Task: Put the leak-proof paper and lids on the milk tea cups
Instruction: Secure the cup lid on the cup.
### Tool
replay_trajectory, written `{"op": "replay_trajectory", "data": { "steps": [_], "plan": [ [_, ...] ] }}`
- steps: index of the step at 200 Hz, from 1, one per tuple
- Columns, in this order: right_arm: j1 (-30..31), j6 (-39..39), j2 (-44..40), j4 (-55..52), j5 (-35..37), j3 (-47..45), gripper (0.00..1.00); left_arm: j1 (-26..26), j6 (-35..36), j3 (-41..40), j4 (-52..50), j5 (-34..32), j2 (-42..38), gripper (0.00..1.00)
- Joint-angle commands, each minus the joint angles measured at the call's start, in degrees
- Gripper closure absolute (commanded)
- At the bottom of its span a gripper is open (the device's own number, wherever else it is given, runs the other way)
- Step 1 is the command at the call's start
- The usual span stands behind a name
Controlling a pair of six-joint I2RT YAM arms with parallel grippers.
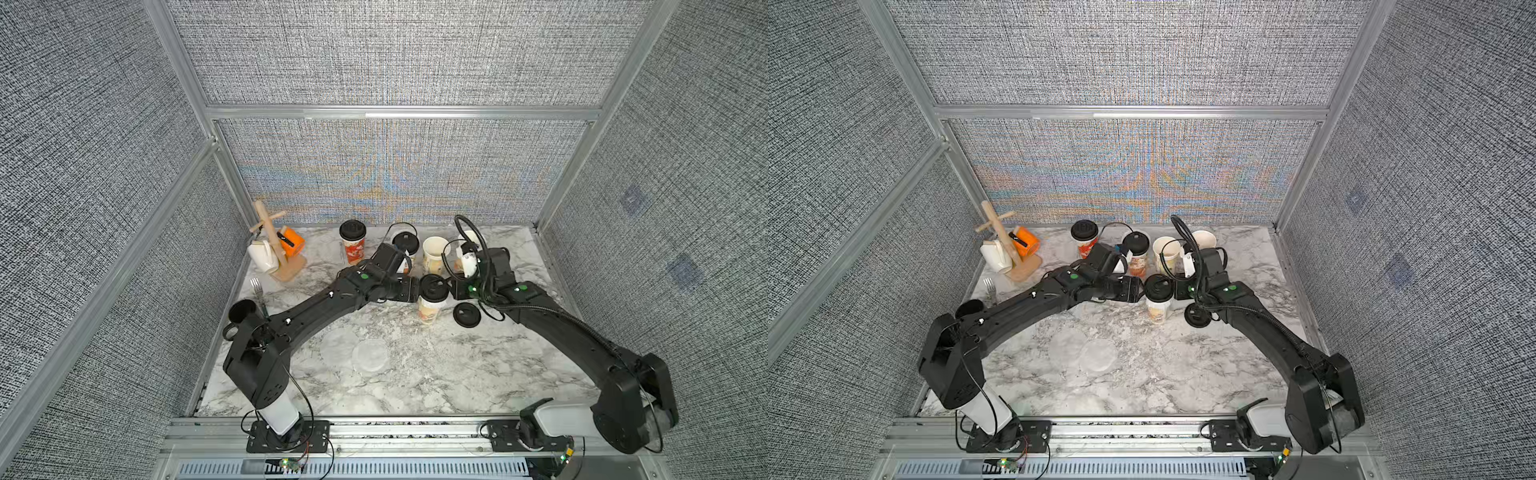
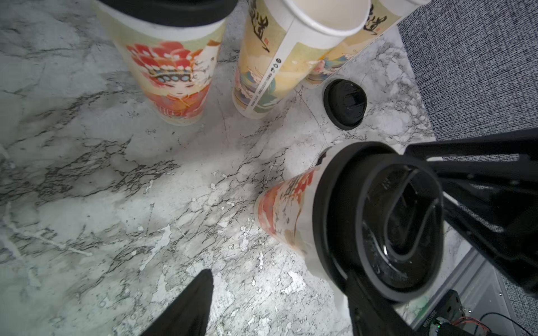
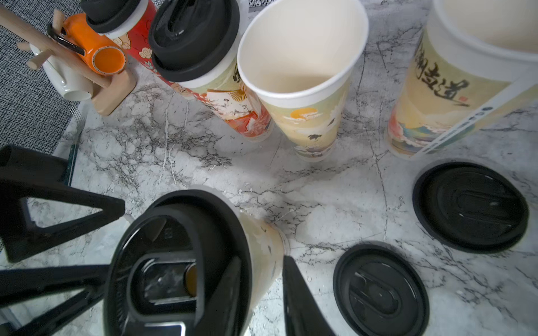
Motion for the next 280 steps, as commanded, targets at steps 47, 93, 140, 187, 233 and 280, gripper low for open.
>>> {"op": "replay_trajectory", "data": {
  "steps": [47,93,140,187,233,280],
  "plan": [
    [0.0,-0.17,0.27,-11.24,-0.29,5.77,0.71,-0.09,6.39,10.11,-14.84,-4.34,2.91,0.25],
    [-0.86,0.73,-0.37,-11.79,0.93,6.89,0.71,0.0,8.17,16.79,-16.45,-4.15,6.18,0.25],
    [-1.36,0.8,-4.78,-11.01,1.82,5.38,0.6,0.0,8.59,17.98,-14.98,-2.27,6.03,0.25],
    [-1.16,-1.52,-12.57,-6.98,-0.78,-0.46,0.37,-0.04,9.94,16.72,-14.49,1.19,3.95,0.24],
    [5.35,-6.79,-16.78,5.31,-3.2,-10.25,0.02,0.0,8.44,10.42,-11.73,0.8,1.65,0.25],
    [11.69,-10.12,-15.85,18.12,7.95,-17.44,0.02,0.27,3.66,5.05,-12.46,-7.33,-2.08,0.24]
  ]
}}
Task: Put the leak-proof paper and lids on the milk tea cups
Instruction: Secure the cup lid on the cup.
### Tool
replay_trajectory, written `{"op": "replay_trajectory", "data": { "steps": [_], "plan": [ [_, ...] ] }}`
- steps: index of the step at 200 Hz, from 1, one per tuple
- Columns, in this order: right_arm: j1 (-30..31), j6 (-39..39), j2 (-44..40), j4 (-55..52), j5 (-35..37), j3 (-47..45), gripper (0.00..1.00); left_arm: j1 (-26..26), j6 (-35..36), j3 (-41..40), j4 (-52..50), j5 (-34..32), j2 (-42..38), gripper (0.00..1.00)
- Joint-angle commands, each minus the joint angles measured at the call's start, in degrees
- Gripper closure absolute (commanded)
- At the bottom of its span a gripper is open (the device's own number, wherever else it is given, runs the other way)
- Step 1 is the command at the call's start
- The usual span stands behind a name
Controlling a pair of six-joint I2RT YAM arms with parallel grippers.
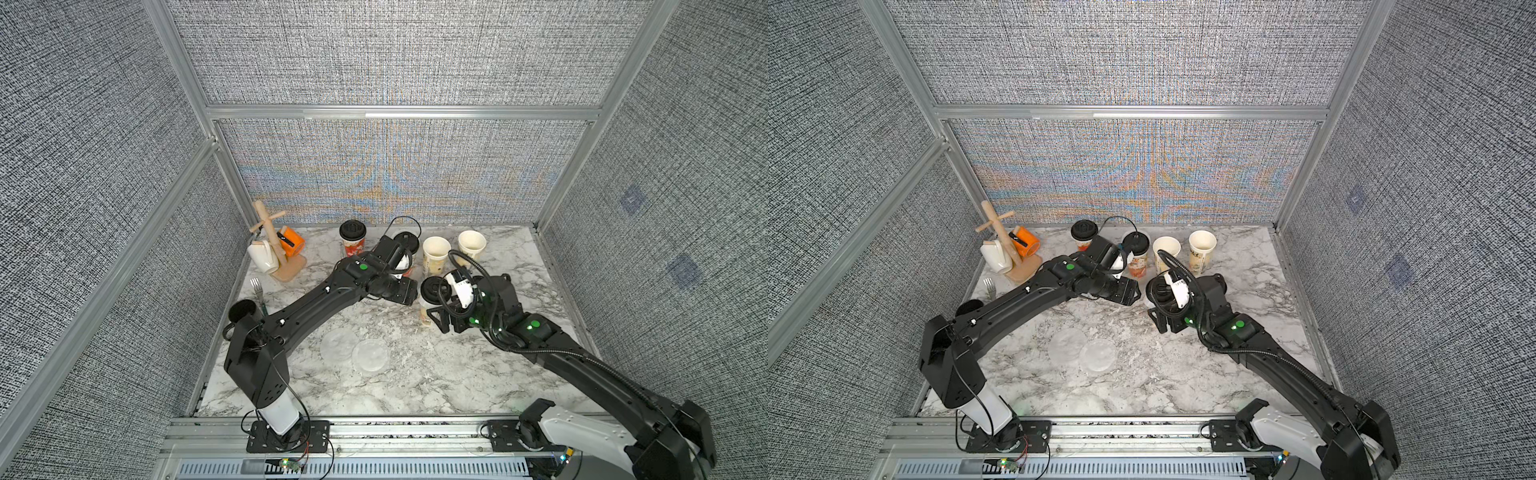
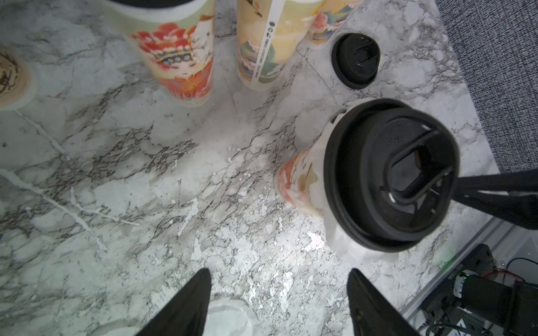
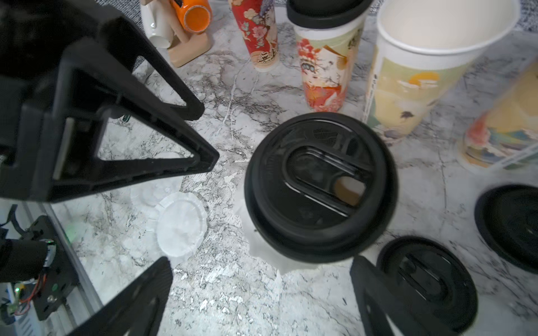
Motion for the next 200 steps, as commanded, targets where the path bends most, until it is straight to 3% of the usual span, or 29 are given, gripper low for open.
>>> {"op": "replay_trajectory", "data": {
  "steps": [1,53,95,136,169,200],
  "plan": [
    [0.81,-2.72,0.32,9.91,6.48,-1.88,0.02,0.2,-2.99,-0.89,-0.11,-5.8,-1.04,0.24],
    [0.85,-1.09,-3.66,9.86,11.38,-5.87,0.02,0.46,-5.19,-5.37,2.97,-6.49,-2.43,0.24],
    [0.79,0.1,-6.14,13.34,8.89,-11.39,0.02,1.67,-7.15,-10.32,5.23,-8.02,-6.15,0.24],
    [0.68,7.27,-8.94,16.63,8.06,-17.85,0.03,3.34,-7.23,-14.87,8.03,-6.09,-10.69,0.24],
    [0.75,9.09,-9.51,22.45,6.19,-23.4,0.03,5.88,-7.57,-21.47,11.83,-3.45,-16.05,0.24],
    [0.52,8.11,-6.37,34.65,5.07,-27.73,0.03,7.92,-8.43,-27.49,15.74,-2.16,-19.79,0.23]
  ]
}}
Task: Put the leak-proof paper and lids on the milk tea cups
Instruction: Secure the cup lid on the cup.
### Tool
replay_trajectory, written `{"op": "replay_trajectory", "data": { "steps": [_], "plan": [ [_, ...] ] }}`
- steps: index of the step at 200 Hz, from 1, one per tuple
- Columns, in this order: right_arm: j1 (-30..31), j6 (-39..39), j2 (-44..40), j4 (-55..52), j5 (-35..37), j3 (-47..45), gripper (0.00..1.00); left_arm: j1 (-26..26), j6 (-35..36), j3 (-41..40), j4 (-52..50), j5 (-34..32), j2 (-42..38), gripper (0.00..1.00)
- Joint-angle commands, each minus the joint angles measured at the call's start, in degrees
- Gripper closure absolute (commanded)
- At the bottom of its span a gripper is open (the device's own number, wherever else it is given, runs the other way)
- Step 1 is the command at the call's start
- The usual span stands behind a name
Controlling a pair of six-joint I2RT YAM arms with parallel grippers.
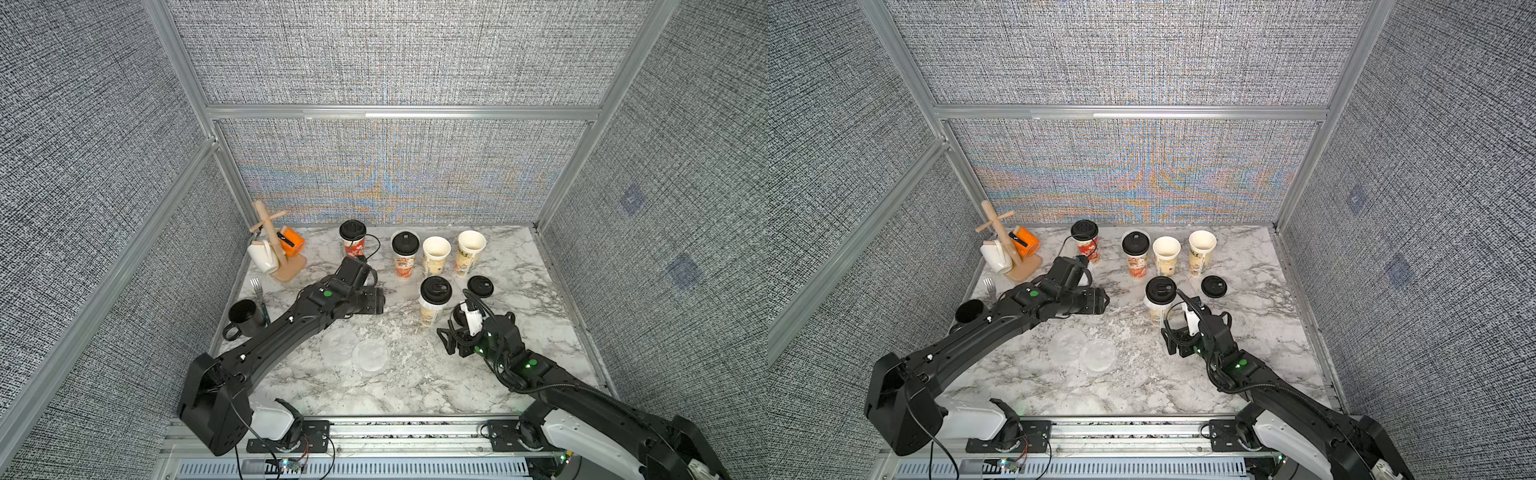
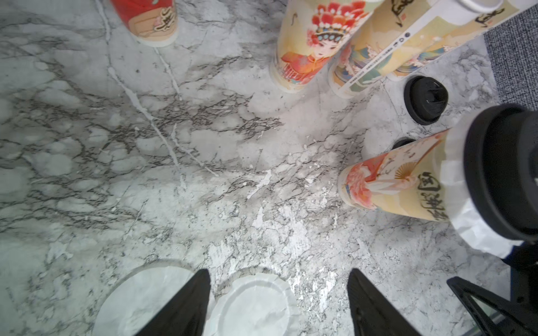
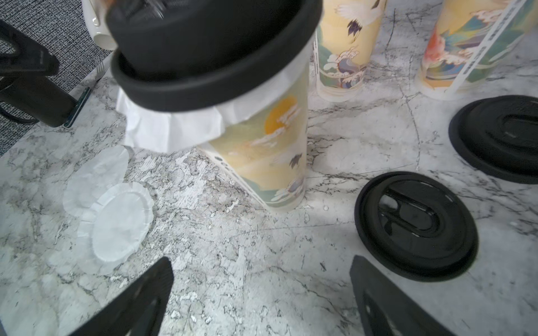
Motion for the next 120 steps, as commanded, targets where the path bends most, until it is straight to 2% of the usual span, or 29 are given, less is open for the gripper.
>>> {"op": "replay_trajectory", "data": {
  "steps": [1,59,120],
  "plan": [
    [-0.16,0.52,2.3,13.12,-1.2,-1.92,0.03,0.78,-0.87,-3.19,4.7,2.02,-2.04,0.23],
    [-0.34,-1.68,17.68,33.86,-0.8,-3.18,0.03,2.06,-2.23,-9.24,9.71,2.16,-2.74,0.22],
    [-1.17,-5.89,24.62,40.67,0.73,-1.23,0.02,2.14,-2.94,-11.25,9.82,-1.14,-4.53,0.22]
  ]
}}
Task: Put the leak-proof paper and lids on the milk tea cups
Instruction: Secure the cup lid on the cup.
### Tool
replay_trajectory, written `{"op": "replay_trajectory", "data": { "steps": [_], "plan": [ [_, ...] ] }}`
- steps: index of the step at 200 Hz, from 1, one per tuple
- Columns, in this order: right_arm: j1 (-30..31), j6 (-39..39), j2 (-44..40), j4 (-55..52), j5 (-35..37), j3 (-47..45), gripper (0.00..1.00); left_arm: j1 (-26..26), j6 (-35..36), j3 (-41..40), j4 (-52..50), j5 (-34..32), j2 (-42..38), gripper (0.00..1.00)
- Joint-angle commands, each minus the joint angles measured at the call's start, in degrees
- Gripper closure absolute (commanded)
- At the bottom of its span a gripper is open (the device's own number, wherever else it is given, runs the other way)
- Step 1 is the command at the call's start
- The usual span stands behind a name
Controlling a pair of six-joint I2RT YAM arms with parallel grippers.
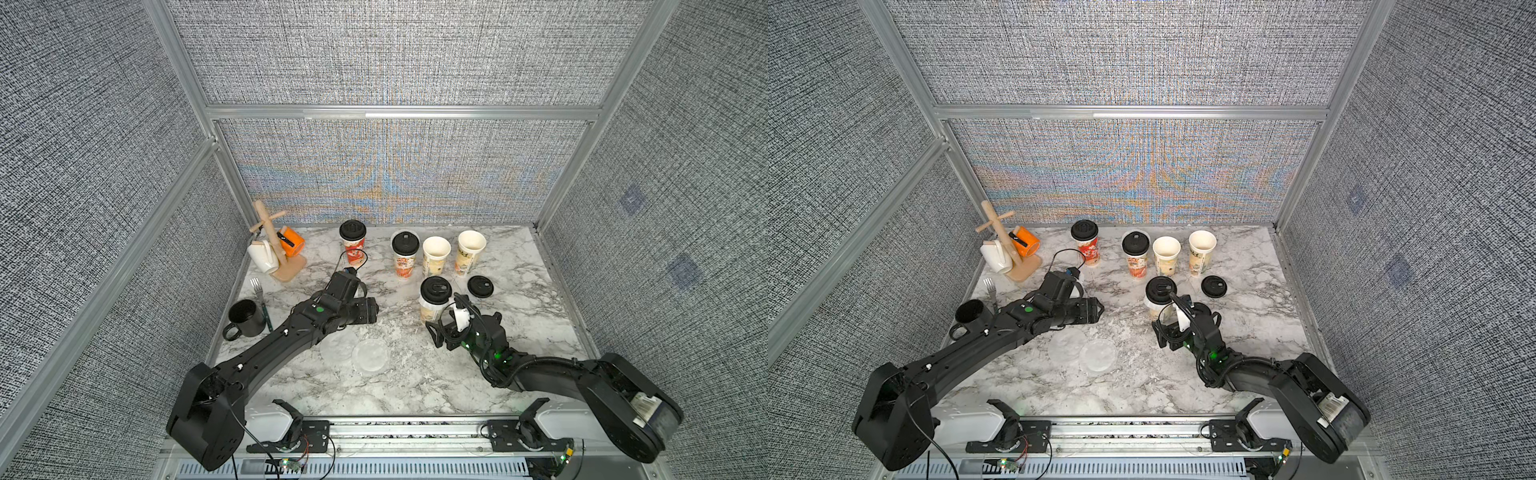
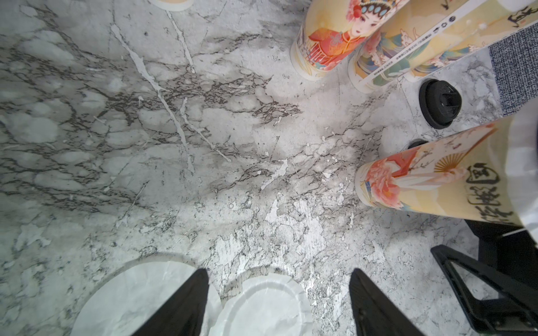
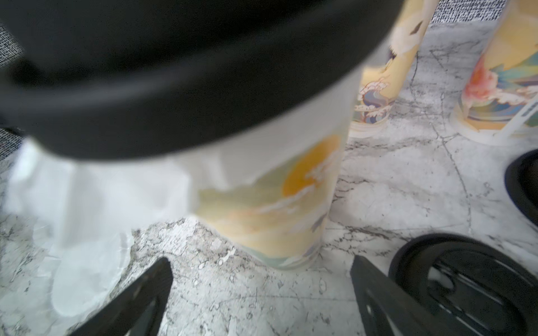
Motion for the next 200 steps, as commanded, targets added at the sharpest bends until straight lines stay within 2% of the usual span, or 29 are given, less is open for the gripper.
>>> {"op": "replay_trajectory", "data": {
  "steps": [1,70,131,200],
  "plan": [
    [-0.44,-2.61,1.49,6.75,0.4,0.86,0.02,0.09,-0.45,-0.57,1.2,-2.21,-1.02,0.22],
    [-1.65,-4.16,9.82,11.29,-2.19,4.94,0.02,0.09,-0.88,-1.7,-2.05,-5.19,-3.36,0.22],
    [-1.62,-4.77,14.82,13.76,-3.69,8.02,0.02,0.09,-1.74,-3.5,-5.75,-8.01,-8.67,0.22],
    [-1.61,-2.16,16.18,23.17,-0.12,3.68,0.02,0.1,-2.03,-5.08,-8.34,-9.95,-12.81,0.22]
  ]
}}
